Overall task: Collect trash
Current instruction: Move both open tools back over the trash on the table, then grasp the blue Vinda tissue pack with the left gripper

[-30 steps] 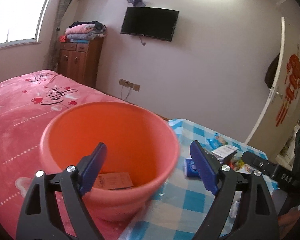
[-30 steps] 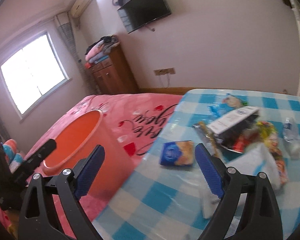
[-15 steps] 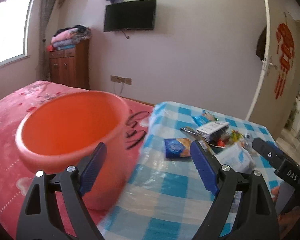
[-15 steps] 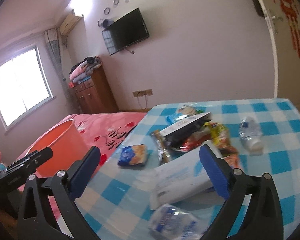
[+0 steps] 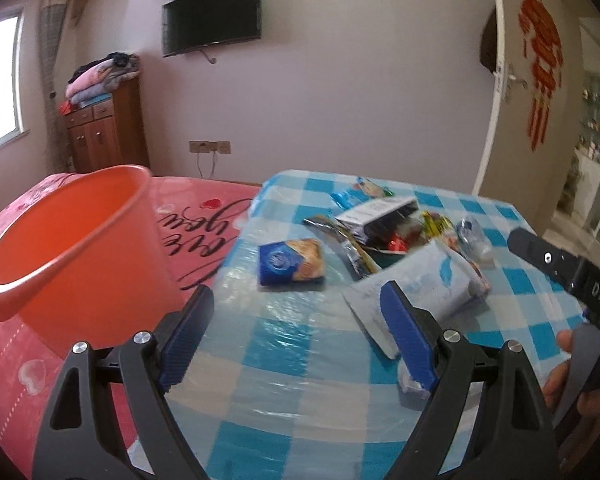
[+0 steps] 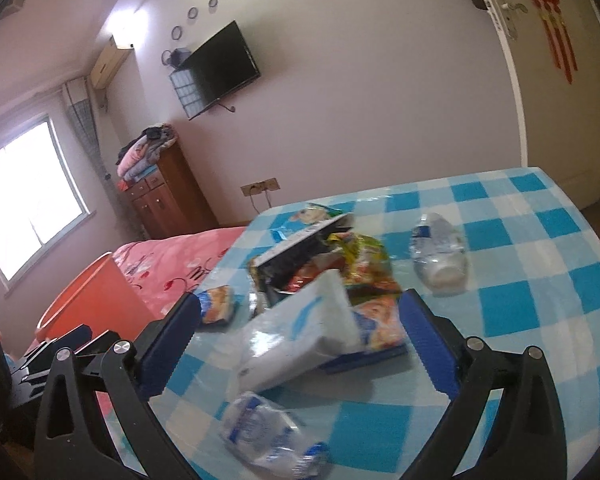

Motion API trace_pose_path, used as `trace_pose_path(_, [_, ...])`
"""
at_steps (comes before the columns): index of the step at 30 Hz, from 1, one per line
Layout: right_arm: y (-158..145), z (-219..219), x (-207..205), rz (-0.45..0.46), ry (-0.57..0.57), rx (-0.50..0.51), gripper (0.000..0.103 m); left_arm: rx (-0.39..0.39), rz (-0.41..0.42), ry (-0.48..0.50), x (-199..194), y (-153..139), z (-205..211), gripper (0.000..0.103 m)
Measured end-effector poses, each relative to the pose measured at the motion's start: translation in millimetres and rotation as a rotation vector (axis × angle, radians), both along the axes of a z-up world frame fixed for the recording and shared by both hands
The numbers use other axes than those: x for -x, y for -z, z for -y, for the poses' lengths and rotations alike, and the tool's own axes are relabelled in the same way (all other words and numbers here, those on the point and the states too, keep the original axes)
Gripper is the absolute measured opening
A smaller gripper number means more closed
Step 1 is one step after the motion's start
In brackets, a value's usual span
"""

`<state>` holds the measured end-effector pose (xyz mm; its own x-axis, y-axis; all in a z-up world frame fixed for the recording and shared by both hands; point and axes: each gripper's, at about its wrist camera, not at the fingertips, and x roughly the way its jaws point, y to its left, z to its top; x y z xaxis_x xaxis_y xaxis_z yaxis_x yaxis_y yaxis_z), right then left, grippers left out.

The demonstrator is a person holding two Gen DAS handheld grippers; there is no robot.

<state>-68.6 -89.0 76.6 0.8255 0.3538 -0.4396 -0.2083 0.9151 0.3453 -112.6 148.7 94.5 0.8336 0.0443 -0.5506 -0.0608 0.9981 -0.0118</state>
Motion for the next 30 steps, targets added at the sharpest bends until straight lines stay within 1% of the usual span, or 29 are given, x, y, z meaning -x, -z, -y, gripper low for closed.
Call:
trace_pose_path(6, [10,26,-7,-0.037,0.045,0.002,0.098,0.016,-0.058,0.055,-9,14,26,0.086])
trace_pose_path(11, [16,50,-13,-0.053,0.093,-0.004,0.098,0.005,-0.109,0.122,-13,27,54,0.086])
trace_pose_path(13, [19,57,-15,-0.066,0.109,-0.004,0.098,0.022,-0.133,0.143,-15,31,61,0.086])
trace_pose_path(15, [23,63,-18,-0.087,0.117,-0.010,0.098,0.058,-0.159,0.146,-19,35,62,0.086])
trace_pose_path(19, [30,75,-25,-0.137,0.126,-0.029,0.098,0.133,-0.192,0.092,-36,39,51,0.086])
trace_pose_path(23, [34,85,-29,-0.174,0.136,-0.042,0.098,0.164,-0.194,-0.001,-60,35,28,0.086])
trace_pose_path(26, [38,90,-32,-0.203,0.142,-0.045,0.098,0.172,-0.202,-0.061,-83,37,9,0.086])
trace_pose_path(28, [41,92,-34,-0.219,0.143,-0.051,0.098,0.171,-0.208,-0.074,-98,40,1,0.086])
trace_pose_path(30, [44,92,-36,-0.237,0.145,-0.049,0.098,0.155,-0.214,-0.082,-112,43,-5,0.086])
